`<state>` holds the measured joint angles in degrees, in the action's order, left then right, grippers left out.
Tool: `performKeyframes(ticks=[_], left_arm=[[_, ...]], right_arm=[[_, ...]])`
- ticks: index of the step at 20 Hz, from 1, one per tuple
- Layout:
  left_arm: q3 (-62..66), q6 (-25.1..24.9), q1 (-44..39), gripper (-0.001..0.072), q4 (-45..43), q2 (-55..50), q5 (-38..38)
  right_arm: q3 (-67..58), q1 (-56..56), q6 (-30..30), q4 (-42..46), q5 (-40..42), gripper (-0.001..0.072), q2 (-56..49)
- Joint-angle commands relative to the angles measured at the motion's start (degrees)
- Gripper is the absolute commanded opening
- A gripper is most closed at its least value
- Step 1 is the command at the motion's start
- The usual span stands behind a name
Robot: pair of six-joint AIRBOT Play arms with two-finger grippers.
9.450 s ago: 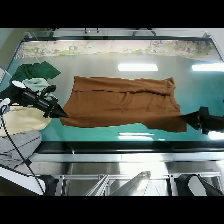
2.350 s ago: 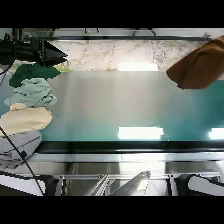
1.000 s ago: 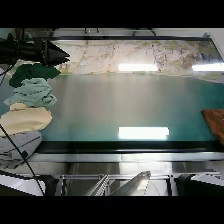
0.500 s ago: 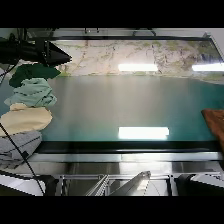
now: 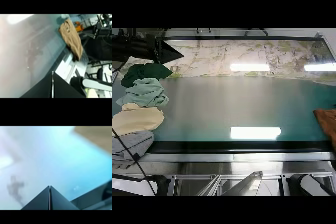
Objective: Fold the shirts.
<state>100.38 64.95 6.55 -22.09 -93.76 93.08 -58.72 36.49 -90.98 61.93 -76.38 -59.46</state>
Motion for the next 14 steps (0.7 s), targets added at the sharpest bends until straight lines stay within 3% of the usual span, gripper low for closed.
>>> performKeyframes(ticks=[1,4,7,14], left_arm=[[-16.83,-2.67,-3.82,-0.0002,-7.19,8.15,-3.39],[-34.84,-4.09,-8.81,-0.0001,-13.18,16.35,-8.57],[-47.93,-3.98,-12.5,0.0,-13.97,22.45,-12.09],[-54.47,-3.28,-10.36,0.0,-13.94,28.74,-12.96]], right_arm=[[18.45,-15.61,1.44,-6.4,9.09,0.002,13.14],[29.77,-27.21,-0.39,-8.61,15.21,0.002,21.64],[31.82,-31.74,-0.24,-8.63,16.17,0.0019,22.45],[31.85,-31.67,0.35,-11.91,16.63,0.0021,22.27]])
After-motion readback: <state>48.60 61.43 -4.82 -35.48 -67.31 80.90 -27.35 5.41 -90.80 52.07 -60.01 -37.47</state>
